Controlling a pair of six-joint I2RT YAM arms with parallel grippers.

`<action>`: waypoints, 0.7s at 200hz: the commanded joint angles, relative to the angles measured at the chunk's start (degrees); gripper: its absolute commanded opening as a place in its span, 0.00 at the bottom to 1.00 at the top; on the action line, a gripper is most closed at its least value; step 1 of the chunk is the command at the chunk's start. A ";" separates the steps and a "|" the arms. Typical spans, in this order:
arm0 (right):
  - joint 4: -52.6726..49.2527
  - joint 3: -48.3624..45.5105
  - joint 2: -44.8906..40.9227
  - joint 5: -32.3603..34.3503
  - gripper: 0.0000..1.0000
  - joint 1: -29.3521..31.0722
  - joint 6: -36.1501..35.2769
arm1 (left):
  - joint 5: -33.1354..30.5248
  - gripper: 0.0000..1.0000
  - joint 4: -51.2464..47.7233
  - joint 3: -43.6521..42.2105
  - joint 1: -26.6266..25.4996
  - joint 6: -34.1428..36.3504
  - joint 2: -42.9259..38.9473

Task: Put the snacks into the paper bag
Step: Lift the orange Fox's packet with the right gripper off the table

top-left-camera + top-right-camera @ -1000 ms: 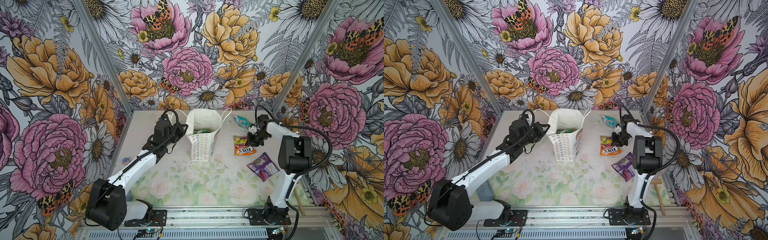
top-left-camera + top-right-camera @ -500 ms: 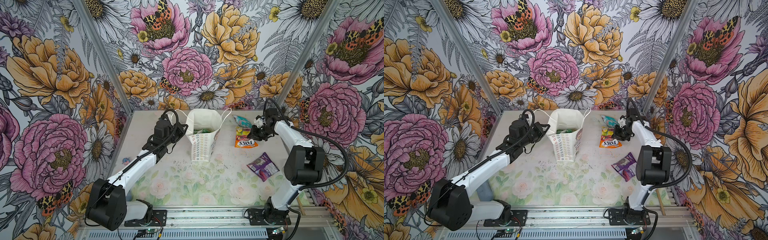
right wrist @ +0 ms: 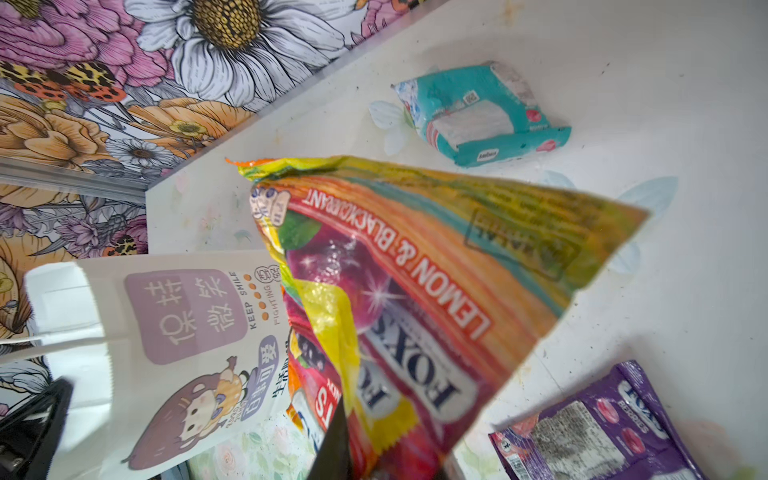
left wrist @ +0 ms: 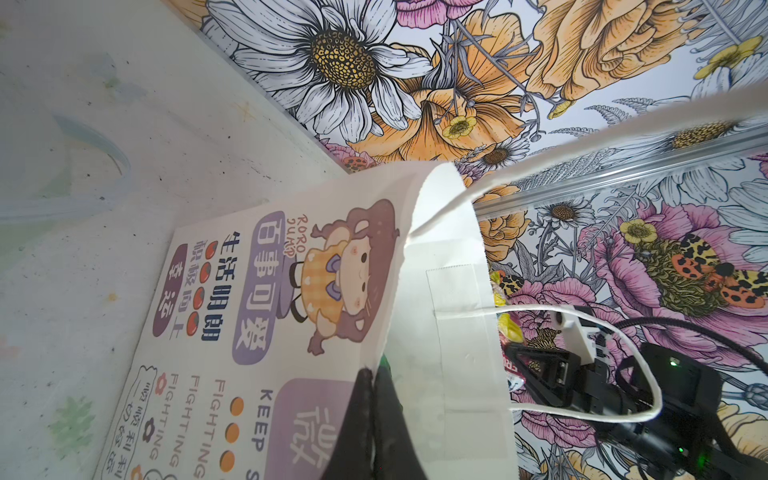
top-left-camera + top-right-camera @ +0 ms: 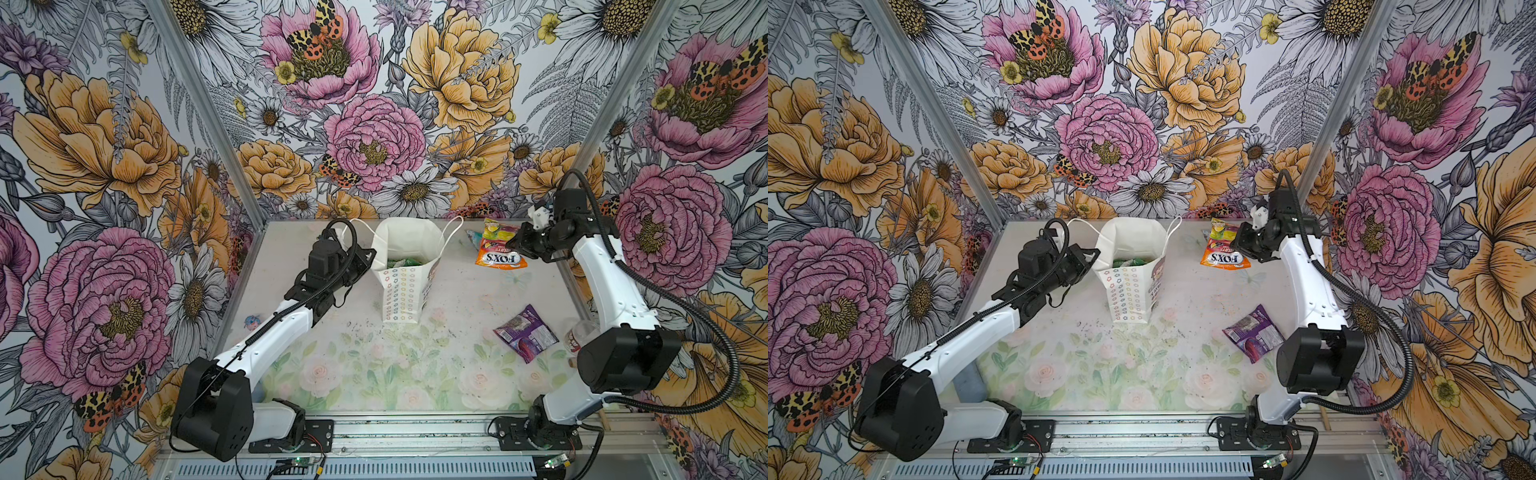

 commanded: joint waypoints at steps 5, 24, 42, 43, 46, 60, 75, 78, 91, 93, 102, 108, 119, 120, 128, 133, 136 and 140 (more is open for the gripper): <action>-2.10 4.53 -3.18 0.31 0.00 0.00 1.38 | -0.57 0.00 1.07 -0.59 0.38 -0.53 -0.60; -3.31 6.82 -4.03 1.32 0.00 0.09 1.30 | -0.38 0.00 1.11 -0.48 0.32 -0.53 -0.60; -3.86 8.76 -4.86 1.99 0.00 0.12 1.55 | -0.46 0.00 1.10 -0.41 0.26 -0.53 -0.75; -3.90 8.87 -4.90 1.97 0.00 0.13 1.64 | -0.46 0.00 1.08 -0.37 0.23 -0.58 -0.77; -3.97 9.22 -5.04 1.96 0.00 0.14 1.64 | -0.43 0.00 1.06 -0.41 0.17 -0.54 -0.77; -4.06 10.69 -5.73 2.29 0.00 0.22 2.07 | -0.55 0.00 0.98 -0.32 0.21 -0.53 -0.83; -4.28 12.34 -6.41 3.12 0.00 0.41 2.50 | -0.56 0.00 0.97 -0.30 0.25 -0.51 -0.84; -4.24 12.78 -6.55 3.16 0.00 0.53 2.59 | -0.55 0.00 0.97 -0.32 0.21 -0.53 -0.86; -4.34 14.29 -7.09 3.27 0.00 0.75 3.16 | -0.51 0.00 0.98 -0.32 0.15 -0.53 -0.86; -4.34 14.50 -7.20 3.29 0.00 0.82 3.28 | -0.52 0.00 1.00 -0.32 0.19 -0.49 -0.86; -4.37 15.62 -7.65 3.42 0.00 1.02 3.80 | -0.55 0.00 0.89 -0.32 0.27 -0.46 -0.91; -4.33 16.40 -7.99 3.65 0.00 1.30 4.14 | -0.56 0.00 0.99 -0.32 0.20 -0.49 -0.95; -4.33 17.88 -8.58 3.92 0.00 1.69 4.89 | -0.55 0.00 0.91 -0.32 0.20 -0.45 -1.04; -4.35 18.00 -8.66 3.99 0.00 1.71 4.98 | -0.60 0.00 0.90 -0.32 0.20 -0.45 -1.04; -4.35 19.11 -8.99 4.08 0.00 2.00 5.68 | -0.55 0.00 0.88 -0.32 0.32 -0.45 -1.13; -4.37 19.76 -9.23 4.12 0.00 2.19 6.13 | -0.54 0.00 0.88 -0.32 0.21 -0.45 -1.13; -4.30 20.19 -9.40 4.09 0.00 2.25 6.30 | -0.55 0.00 0.90 -0.32 0.25 -0.45 -1.20; -4.28 20.79 -9.54 4.13 0.00 2.49 6.53 | -0.58 0.00 0.88 -0.25 0.10 -0.45 -1.22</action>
